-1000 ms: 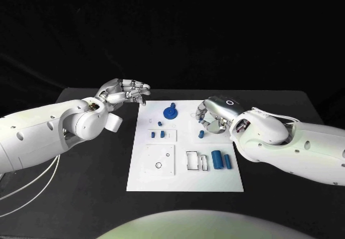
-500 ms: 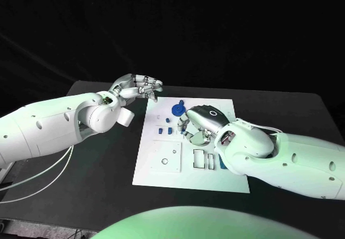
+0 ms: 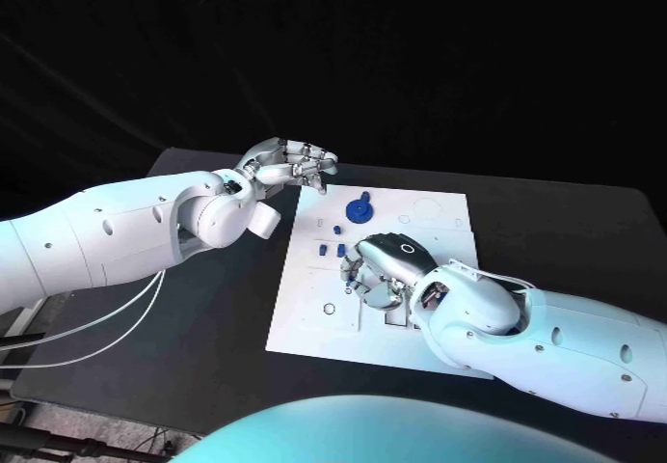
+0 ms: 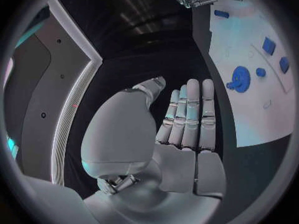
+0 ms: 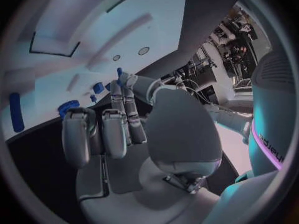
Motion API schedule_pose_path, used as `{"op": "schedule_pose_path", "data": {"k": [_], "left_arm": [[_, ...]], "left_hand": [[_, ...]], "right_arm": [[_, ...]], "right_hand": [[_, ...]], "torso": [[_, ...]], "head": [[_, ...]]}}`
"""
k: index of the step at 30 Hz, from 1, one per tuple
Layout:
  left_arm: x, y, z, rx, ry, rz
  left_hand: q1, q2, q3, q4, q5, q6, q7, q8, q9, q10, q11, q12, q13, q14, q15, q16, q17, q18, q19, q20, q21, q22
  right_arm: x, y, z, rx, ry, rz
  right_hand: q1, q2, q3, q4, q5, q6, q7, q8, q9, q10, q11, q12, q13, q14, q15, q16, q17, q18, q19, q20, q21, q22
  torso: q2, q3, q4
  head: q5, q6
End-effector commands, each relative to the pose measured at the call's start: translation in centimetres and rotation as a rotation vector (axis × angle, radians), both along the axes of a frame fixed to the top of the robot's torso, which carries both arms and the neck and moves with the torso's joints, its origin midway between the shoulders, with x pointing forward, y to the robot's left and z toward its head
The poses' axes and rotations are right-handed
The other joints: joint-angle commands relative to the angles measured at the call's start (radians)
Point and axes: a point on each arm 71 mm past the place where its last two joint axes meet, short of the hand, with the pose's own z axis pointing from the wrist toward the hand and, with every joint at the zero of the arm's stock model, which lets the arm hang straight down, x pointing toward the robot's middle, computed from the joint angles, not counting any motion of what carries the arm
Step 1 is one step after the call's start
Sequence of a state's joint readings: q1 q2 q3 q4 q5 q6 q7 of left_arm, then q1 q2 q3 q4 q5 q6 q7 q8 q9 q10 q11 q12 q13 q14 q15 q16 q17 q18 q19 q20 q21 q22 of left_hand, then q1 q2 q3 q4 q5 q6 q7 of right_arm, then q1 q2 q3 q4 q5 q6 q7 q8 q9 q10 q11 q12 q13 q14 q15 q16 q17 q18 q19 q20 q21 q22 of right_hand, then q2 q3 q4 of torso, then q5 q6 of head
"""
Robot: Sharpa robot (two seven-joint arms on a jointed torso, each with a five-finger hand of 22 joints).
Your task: Assemble the parts on the task board
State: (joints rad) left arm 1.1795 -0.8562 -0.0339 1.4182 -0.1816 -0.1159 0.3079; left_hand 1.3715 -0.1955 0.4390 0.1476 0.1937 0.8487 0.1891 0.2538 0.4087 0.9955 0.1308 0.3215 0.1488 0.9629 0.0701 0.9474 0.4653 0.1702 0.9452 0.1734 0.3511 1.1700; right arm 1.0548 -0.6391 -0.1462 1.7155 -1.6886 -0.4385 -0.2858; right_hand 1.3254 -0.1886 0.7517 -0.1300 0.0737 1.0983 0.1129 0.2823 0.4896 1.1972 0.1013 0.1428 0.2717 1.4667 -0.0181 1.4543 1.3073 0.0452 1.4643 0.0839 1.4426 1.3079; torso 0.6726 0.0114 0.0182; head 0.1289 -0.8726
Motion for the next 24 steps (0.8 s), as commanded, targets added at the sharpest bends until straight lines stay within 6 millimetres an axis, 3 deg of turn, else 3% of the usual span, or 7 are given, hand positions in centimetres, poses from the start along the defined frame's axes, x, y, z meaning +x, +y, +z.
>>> {"op": "schedule_pose_path", "data": {"k": [1,24], "left_arm": [[0.0,-0.3,0.1,-0.013,0.005,-0.016],[-0.1,-0.3,0.0,-0.013,0.01,-0.023]], "left_hand": [[-0.007,-0.003,0.005,-0.002,-0.002,-0.007,-0.002,0.004,-0.001,-0.007,0.002,0.0,-0.002,-0.004,0.0,-0.004,-0.002,0.007,-0.005,0.001,-0.007,-0.001],[-0.011,-0.003,0.006,-0.002,-0.001,-0.011,-0.001,0.003,-0.001,-0.009,0.003,0.001,-0.002,-0.004,0.0,-0.005,-0.002,0.007,-0.006,0.001,-0.008,-0.002]], "right_arm": [[-0.2,0.2,-0.3,-0.002,0.008,0.019],[0.2,-0.1,-1.4,-0.029,0.012,0.004]], "right_hand": [[-0.003,0.009,0.003,-0.004,0.005,0.006,0.001,0.0,0.002,0.059,-0.054,0.007,0.035,0.062,-0.009,0.001,0.064,-0.017,0.052,-0.005,-0.003,0.226],[-0.004,0.01,0.003,-0.004,0.005,0.005,0.002,-0.001,0.002,0.059,-0.053,0.006,0.036,0.061,-0.008,0.0,0.063,-0.017,0.052,-0.005,-0.003,0.226]], "torso": [[0.0,0.0002,-0.0003],[0.001,0.0008,-0.0004]], "head": [[0.008,0.0],[0.018,0.0]]}}
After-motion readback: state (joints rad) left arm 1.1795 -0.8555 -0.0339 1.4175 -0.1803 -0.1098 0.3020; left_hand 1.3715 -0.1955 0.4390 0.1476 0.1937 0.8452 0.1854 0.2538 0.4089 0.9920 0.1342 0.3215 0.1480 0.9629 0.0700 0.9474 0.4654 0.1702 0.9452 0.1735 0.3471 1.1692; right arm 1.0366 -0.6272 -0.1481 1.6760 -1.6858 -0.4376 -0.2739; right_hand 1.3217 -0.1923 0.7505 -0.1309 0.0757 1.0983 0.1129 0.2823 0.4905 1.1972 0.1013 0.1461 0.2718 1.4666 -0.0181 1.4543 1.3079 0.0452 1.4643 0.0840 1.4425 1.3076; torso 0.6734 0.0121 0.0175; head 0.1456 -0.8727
